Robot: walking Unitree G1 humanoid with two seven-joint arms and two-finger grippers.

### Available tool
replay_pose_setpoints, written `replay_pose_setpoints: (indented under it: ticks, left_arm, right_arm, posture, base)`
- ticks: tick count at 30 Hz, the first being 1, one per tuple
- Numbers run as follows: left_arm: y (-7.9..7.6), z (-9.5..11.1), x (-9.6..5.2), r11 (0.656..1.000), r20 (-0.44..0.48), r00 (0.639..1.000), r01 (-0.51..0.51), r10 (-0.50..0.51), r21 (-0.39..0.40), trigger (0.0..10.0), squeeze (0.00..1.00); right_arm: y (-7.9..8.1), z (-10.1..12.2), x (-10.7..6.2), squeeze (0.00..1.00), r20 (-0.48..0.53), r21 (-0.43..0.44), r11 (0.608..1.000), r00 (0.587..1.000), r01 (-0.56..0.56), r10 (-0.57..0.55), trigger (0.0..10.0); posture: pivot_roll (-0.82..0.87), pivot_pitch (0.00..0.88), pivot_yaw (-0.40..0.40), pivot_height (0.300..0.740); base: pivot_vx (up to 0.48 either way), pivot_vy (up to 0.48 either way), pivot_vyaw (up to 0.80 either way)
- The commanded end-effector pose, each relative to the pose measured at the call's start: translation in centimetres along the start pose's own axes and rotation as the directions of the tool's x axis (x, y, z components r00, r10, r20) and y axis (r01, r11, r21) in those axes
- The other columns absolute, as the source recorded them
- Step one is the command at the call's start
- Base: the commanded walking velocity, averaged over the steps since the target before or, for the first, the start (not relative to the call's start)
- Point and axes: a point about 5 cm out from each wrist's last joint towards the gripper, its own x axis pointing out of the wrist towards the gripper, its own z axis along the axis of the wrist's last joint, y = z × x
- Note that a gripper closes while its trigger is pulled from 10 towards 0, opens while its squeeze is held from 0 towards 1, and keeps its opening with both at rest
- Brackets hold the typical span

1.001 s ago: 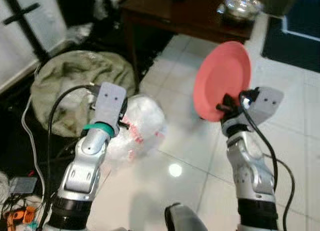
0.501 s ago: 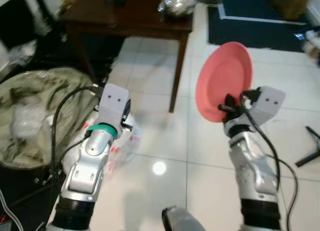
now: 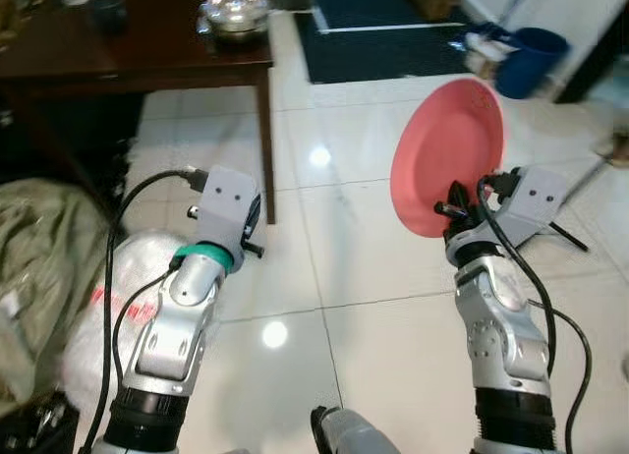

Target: Setting the table

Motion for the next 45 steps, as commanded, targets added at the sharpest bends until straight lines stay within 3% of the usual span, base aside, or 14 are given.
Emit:
replay_pose_setpoints:
  ticks: [1, 9, 12, 20, 22, 24, 26, 32, 33, 38, 44, 45]
  left_arm:
    - [-0.1, -0.5, -0.1, 1.000, -0.024, 1.000, 0.004, -0.004, -0.009, 10.0, 0.00]
    - [-0.4, -1.3, -0.3, 0.982, -0.103, 0.993, 0.038, -0.058, -0.184, 10.0, 0.00]
    - [-0.3, -1.7, -0.3, 0.977, -0.127, 0.990, 0.033, -0.061, -0.209, 10.0, 0.00]
    - [0.4, -3.5, -0.8, 0.987, -0.194, 0.979, 0.037, -0.068, -0.156, 10.0, 0.00]
    - [0.8, -4.4, -1.3, 0.992, -0.229, 0.971, 0.038, -0.065, -0.118, 10.0, 0.00]
    - [0.8, -4.4, -1.3, 0.992, -0.229, 0.971, 0.038, -0.065, -0.118, 10.0, 0.00]
    - [1.9, -5.5, -1.9, 0.995, -0.258, 0.966, -0.008, -0.017, -0.097, 10.0, 0.00]
    - [3.2, -6.2, -2.5, 0.994, -0.268, 0.962, -0.070, 0.045, -0.085, 10.0, 0.00]
    - [3.5, -6.5, -2.9, 0.992, -0.265, 0.962, -0.091, 0.066, -0.084, 10.0, 0.00]
    - [3.3, -7.5, -3.8, 0.996, -0.243, 0.968, -0.078, 0.065, -0.047, 10.0, 0.00]
    - [2.8, -7.4, -3.9, 0.996, -0.205, 0.977, -0.063, 0.050, -0.055, 10.0, 0.00]
    - [2.4, -7.1, -3.8, 0.999, -0.165, 0.985, -0.051, 0.047, -0.018, 10.0, 0.00]
  right_arm:
    - [0.0, -0.2, -0.1, 0.00, -0.011, 0.005, 1.000, 1.000, 0.000, 0.000, 10.0]
    - [0.0, -0.2, -0.2, 0.00, -0.013, 0.002, 1.000, 1.000, 0.000, 0.000, 10.0]
    - [0.1, -0.4, -0.2, 0.00, -0.015, -0.010, 1.000, 1.000, -0.008, 0.008, 10.0]
    - [1.0, -1.7, -0.2, 0.00, -0.046, -0.098, 0.992, 0.997, -0.073, 0.069, 10.0]
    - [1.5, -3.3, -0.5, 0.00, -0.083, -0.178, 0.976, 0.990, -0.126, 0.112, 10.0]
    - [1.5, -3.3, -0.5, 0.00, -0.083, -0.178, 0.976, 0.990, -0.126, 0.112, 10.0]
    - [1.9, -4.6, -0.7, 0.00, -0.123, -0.255, 0.947, 0.978, -0.195, 0.169, 10.0]
    - [2.4, -5.3, -0.8, 0.00, -0.155, -0.305, 0.914, 0.961, -0.266, 0.228, 10.0]
    - [2.7, -5.6, -0.9, 0.00, -0.171, -0.329, 0.892, 0.949, -0.309, 0.266, 10.0]
    - [3.3, -6.4, -1.6, 0.00, -0.194, -0.392, 0.836, 0.923, -0.384, 0.333, 10.0]
    - [3.4, -6.7, -2.0, 0.00, -0.190, -0.387, 0.837, 0.922, -0.387, 0.339, 10.0]
    - [3.2, -7.2, -2.2, 0.00, -0.209, -0.377, 0.839, 0.919, -0.391, 0.334, 10.0]
  posture:
    - [-0.14, 0.000, 0.060, 0.740]
    - [-0.14, 0.000, 0.059, 0.740]
    - [-0.13, 0.000, 0.055, 0.740]
    - [-0.10, 0.005, 0.053, 0.740]
    - [-0.09, 0.021, 0.036, 0.740]
    - [-0.09, 0.021, 0.036, 0.740]
    - [-0.07, 0.033, -0.004, 0.740]
    - [-0.07, 0.036, -0.019, 0.740]
    - [-0.07, 0.037, -0.029, 0.740]
    - [-0.08, 0.031, -0.023, 0.740]
    - [-0.10, 0.024, -0.013, 0.740]
    - [-0.11, 0.018, -0.012, 0.740]
  base:
    - [0.000, 0.000, -0.80]
    - [0.000, 0.000, -0.80]
    - [0.000, 0.000, -0.80]
    - [0.000, 0.000, -0.80]
    - [0.000, 0.000, -0.61]
    - [0.000, 0.000, -0.41]
    - [0.000, 0.000, 0.00]
    - [0.000, 0.000, 0.00]
    - [0.000, 0.000, 0.00]
    - [0.000, 0.000, 0.00]
    - [0.000, 0.000, 0.00]
    - [0.000, 0.000, 0.00]
